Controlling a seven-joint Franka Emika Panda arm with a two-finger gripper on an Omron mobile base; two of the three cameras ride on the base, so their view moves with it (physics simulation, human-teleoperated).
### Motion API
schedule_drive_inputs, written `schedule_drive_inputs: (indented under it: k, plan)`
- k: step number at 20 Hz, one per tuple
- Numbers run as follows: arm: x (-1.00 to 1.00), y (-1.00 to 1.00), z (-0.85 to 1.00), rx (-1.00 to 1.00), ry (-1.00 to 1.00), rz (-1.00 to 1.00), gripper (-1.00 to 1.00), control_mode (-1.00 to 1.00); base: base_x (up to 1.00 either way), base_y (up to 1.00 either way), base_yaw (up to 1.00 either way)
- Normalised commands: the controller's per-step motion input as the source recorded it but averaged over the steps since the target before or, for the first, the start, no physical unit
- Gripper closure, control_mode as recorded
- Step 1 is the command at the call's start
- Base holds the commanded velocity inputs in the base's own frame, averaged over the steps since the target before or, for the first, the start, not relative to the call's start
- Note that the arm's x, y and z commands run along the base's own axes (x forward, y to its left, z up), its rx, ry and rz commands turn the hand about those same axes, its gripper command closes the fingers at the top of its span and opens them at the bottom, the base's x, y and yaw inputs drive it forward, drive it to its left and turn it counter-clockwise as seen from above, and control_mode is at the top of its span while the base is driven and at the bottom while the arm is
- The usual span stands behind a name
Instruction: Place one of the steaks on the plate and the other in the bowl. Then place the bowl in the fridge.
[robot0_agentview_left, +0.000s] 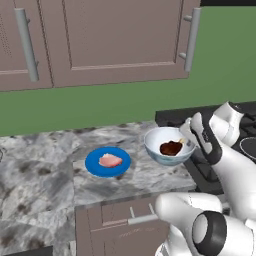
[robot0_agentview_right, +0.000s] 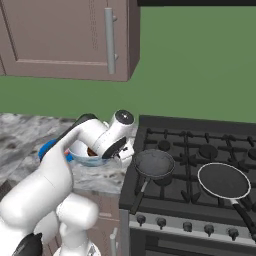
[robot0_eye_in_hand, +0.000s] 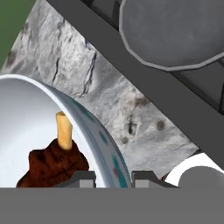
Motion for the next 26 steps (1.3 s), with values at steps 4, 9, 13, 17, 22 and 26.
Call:
schedule_drive_inputs:
  k: [4, 9, 13, 17, 22, 26]
  plan:
    - [-0.50, -0.19, 0.00, 0.11, 0.00, -0.01, 1.00, -1.00, 0.00, 0.00, 0.00]
    - [-0.31, -0.10, 0.00, 0.04, 0.00, 0.00, 1.00, -1.00, 0.00, 0.00, 0.00]
    - [-0.02, 0.00, 0.00, 0.00, 0.00, 0.00, 1.00, -1.00, 0.00, 0.00, 0.00]
    - [0.00, 0.00, 0.00, 0.00, 0.00, 0.00, 1.00, -1.00, 0.00, 0.00, 0.00]
    - [-0.03, -0.01, 0.00, 0.00, 0.00, 0.00, 1.00, 1.00, -0.22, -0.11, -0.01]
    - [0.00, 0.00, 0.00, 0.00, 0.00, 0.00, 1.00, 1.00, -0.75, -0.55, -0.10]
